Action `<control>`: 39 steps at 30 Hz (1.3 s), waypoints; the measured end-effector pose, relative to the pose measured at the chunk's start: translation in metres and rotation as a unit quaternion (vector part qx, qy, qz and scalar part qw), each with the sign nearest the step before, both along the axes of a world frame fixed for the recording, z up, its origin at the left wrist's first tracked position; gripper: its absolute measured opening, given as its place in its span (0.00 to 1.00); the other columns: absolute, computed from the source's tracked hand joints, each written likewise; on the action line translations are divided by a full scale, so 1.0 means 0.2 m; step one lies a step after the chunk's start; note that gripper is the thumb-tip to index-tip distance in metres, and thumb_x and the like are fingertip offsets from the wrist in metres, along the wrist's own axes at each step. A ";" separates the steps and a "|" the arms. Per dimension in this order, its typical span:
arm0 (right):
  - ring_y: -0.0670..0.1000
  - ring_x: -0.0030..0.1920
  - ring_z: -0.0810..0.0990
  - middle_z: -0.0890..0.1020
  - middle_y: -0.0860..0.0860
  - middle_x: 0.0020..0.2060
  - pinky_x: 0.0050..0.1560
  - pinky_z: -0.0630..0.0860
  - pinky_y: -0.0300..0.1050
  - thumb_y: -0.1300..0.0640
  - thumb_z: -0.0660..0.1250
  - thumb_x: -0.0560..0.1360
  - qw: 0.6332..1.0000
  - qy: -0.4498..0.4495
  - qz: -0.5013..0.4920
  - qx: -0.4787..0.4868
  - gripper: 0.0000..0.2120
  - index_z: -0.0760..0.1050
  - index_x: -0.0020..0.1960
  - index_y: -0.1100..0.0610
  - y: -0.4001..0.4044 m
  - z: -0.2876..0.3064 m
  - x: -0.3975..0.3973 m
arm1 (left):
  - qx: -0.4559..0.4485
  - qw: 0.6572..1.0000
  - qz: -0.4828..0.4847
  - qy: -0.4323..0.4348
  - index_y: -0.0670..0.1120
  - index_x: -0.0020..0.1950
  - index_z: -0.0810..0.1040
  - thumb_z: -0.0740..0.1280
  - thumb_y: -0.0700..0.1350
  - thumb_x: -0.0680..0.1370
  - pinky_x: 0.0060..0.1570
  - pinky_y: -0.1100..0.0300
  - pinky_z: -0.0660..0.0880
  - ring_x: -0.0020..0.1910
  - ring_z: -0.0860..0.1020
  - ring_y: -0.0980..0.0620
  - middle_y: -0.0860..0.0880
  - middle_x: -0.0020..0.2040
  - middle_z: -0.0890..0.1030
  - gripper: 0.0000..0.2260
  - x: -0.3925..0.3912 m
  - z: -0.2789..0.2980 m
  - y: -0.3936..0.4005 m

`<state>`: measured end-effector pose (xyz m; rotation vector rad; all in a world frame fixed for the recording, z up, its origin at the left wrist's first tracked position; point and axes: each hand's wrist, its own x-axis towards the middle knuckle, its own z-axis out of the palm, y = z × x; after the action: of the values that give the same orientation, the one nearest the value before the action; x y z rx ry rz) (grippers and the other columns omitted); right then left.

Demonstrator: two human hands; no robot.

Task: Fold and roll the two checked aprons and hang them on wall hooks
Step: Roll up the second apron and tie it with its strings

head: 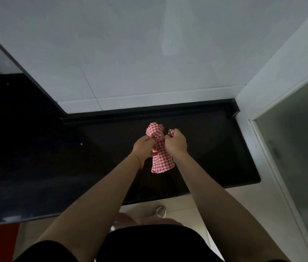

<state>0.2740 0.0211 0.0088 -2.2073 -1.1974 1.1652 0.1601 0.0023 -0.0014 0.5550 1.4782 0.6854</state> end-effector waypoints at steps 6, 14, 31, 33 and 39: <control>0.49 0.48 0.80 0.79 0.51 0.50 0.53 0.80 0.48 0.58 0.62 0.81 0.996 0.050 -0.071 0.001 0.08 0.73 0.59 0.54 0.00 -0.05 0.02 | -0.041 0.996 0.054 -0.066 0.41 0.49 0.75 0.62 0.36 0.79 0.58 0.47 0.78 0.53 0.80 0.46 0.43 0.49 0.79 0.03 -0.03 -0.02 -0.03; 0.52 0.48 0.83 0.82 0.53 0.49 0.52 0.82 0.54 0.58 0.67 0.78 0.987 0.147 -0.055 -0.044 0.04 0.73 0.47 0.50 0.01 -0.01 0.06 | -0.035 0.999 0.007 -0.031 0.42 0.53 0.76 0.64 0.41 0.80 0.56 0.47 0.79 0.54 0.80 0.46 0.42 0.54 0.80 0.05 -0.06 0.01 -0.01; 0.49 0.45 0.83 0.82 0.51 0.45 0.49 0.83 0.51 0.58 0.70 0.76 0.994 0.106 -0.013 0.022 0.03 0.76 0.45 0.53 -0.06 -0.04 0.04 | 0.004 0.999 0.022 0.033 0.39 0.55 0.79 0.67 0.42 0.79 0.50 0.51 0.81 0.48 0.82 0.48 0.37 0.53 0.81 0.08 -0.06 0.00 -0.09; 0.49 0.45 0.84 0.82 0.51 0.45 0.48 0.83 0.51 0.59 0.70 0.76 0.991 0.136 -0.005 0.019 0.05 0.76 0.44 0.52 -0.07 -0.03 0.05 | 0.038 0.994 -0.022 0.096 0.43 0.47 0.80 0.69 0.45 0.77 0.52 0.48 0.81 0.50 0.82 0.47 0.43 0.49 0.83 0.05 -0.08 0.00 -0.08; 0.49 0.47 0.84 0.83 0.51 0.47 0.52 0.82 0.51 0.59 0.69 0.77 0.986 0.158 0.044 0.015 0.03 0.78 0.50 0.54 -0.07 -0.03 0.07 | 0.146 0.976 -0.037 0.158 0.50 0.46 0.82 0.73 0.46 0.75 0.56 0.53 0.78 0.50 0.81 0.55 0.53 0.47 0.83 0.02 -0.05 0.03 -0.08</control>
<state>0.2880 0.0066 0.0027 -1.8733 -1.1769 1.4580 0.1495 -0.0144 0.0040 0.9769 1.6512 0.7889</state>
